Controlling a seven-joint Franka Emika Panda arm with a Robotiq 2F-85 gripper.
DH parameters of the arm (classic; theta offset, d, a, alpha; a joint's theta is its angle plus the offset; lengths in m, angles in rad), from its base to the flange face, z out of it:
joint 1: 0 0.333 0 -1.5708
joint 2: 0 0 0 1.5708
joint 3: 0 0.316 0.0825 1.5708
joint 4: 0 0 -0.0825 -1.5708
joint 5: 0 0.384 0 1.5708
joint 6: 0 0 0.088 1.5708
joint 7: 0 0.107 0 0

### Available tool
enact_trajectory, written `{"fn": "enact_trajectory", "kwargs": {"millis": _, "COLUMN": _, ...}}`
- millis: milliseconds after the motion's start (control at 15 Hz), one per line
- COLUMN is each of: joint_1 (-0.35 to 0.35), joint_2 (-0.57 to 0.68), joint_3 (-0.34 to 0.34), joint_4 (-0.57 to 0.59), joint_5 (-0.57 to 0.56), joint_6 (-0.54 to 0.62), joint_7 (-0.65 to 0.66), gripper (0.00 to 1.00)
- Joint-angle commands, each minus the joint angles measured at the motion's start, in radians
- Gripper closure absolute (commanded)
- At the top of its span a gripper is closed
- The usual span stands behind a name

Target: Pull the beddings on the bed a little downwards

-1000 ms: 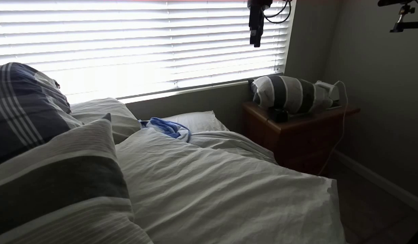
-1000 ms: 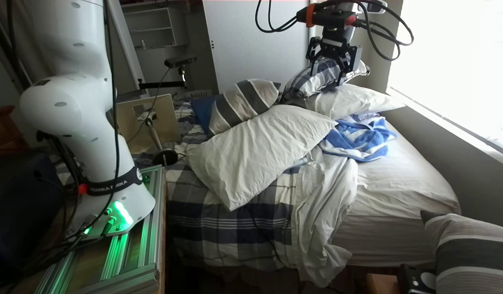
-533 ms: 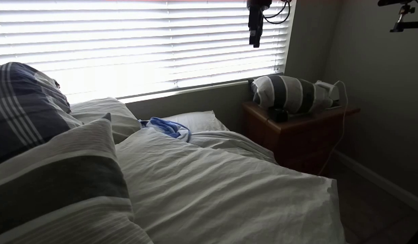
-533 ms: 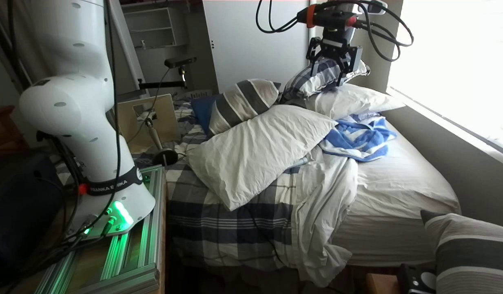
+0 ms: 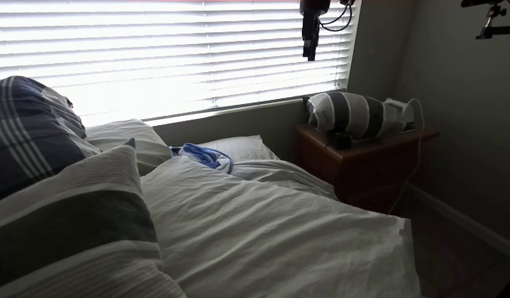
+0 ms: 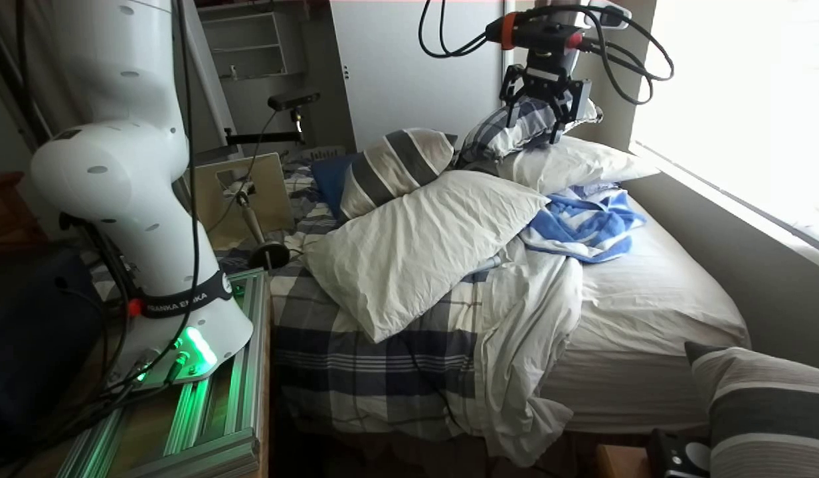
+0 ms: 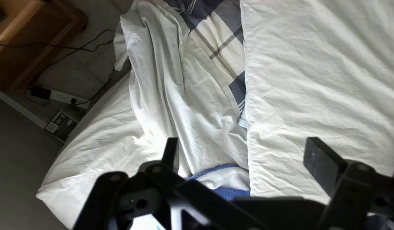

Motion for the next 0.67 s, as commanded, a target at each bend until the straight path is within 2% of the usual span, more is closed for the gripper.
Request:
{"fn": "enact_trajectory", "kwargs": {"millis": 0, "joint_1": -0.046, "joint_2": 0.158, "joint_3": 0.029, "joint_4": 0.135, "joint_5": 0.010, "joint_6": -0.022, "joint_7": -0.080, "gripper": 0.00}}
{"fn": "enact_trajectory", "kwargs": {"millis": 200, "joint_1": -0.065, "joint_2": 0.290, "joint_3": 0.045, "joint_4": 0.229, "joint_5": 0.002, "joint_6": 0.011, "joint_7": -0.126, "gripper": 0.00}}
{"fn": "enact_trajectory", "kwargs": {"millis": 333, "joint_1": -0.094, "joint_2": 0.396, "joint_3": 0.079, "joint_4": 0.313, "joint_5": 0.040, "joint_6": 0.006, "joint_7": -0.167, "gripper": 0.00}}
{"fn": "enact_trajectory", "kwargs": {"millis": 600, "joint_1": -0.119, "joint_2": 0.596, "joint_3": 0.123, "joint_4": 0.478, "joint_5": 0.034, "joint_6": 0.004, "joint_7": -0.192, "gripper": 0.00}}
